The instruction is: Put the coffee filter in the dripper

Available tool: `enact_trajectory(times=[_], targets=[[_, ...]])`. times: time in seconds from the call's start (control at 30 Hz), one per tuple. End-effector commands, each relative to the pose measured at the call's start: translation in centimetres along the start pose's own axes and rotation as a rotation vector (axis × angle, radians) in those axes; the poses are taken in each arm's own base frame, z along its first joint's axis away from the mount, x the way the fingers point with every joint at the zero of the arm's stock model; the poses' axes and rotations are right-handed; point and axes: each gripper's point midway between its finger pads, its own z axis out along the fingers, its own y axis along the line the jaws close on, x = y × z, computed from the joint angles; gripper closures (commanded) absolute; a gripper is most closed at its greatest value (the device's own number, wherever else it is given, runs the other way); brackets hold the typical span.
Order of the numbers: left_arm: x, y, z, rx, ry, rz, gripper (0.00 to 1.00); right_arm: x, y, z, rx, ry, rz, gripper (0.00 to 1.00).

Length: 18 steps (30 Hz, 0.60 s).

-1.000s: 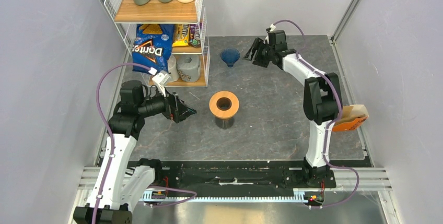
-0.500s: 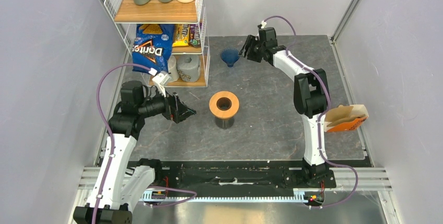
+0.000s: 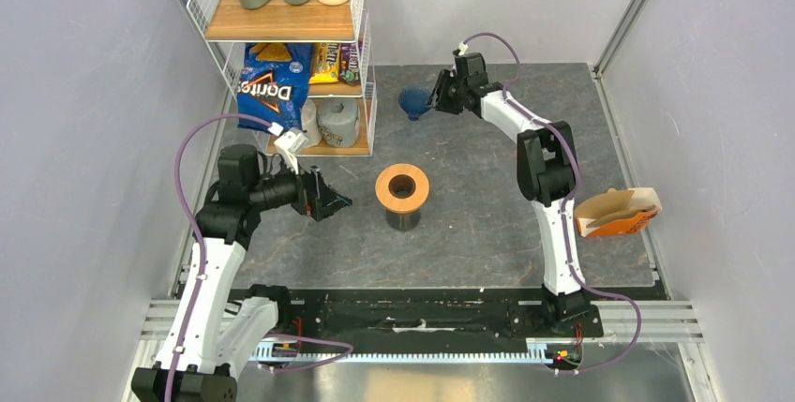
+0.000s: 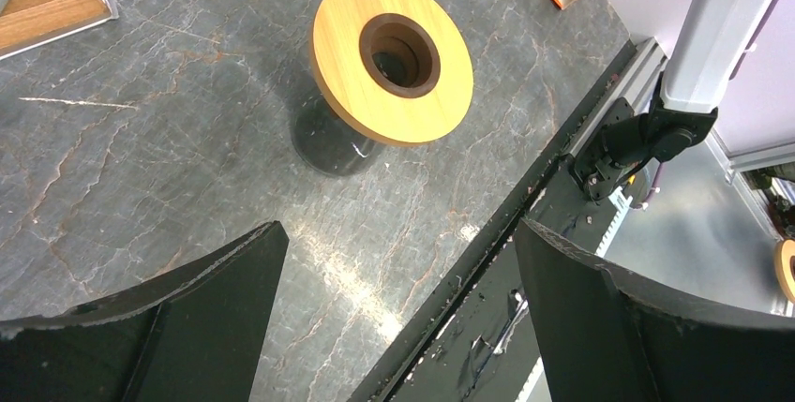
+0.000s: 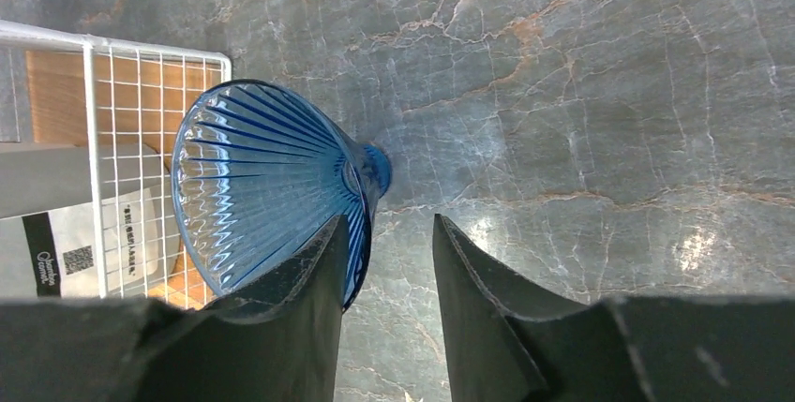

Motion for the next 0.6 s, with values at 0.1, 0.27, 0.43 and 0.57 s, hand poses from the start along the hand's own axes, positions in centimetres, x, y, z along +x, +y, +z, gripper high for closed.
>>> enact_trajectory(times=[0.1,0.27,0.43,0.57], targets=[[-0.6,-0.2,-0.2,0.001,-0.007,0.049,0.00,-1.5,1.2,-0.4,-0.016,-0.033,-0.026,0.70],[-0.8,-0.3,-0.5,-0.006,-0.005,0.061,0.00,-2.5,2.0,-3.2,-0.009,-0.041,-0.059,1.00],[-1.1,-0.6,-0.9,-0.015,-0.015,0.067,0.00,-5.4,2.7,-8.8,-0.008,-0.093,-0.092,1.00],[-2.2,-1.2,-1.9,-0.048,-0.044,0.080,0.00,-6.4,3.7,-14.8,-0.053,-0.083,-0.114,1.00]])
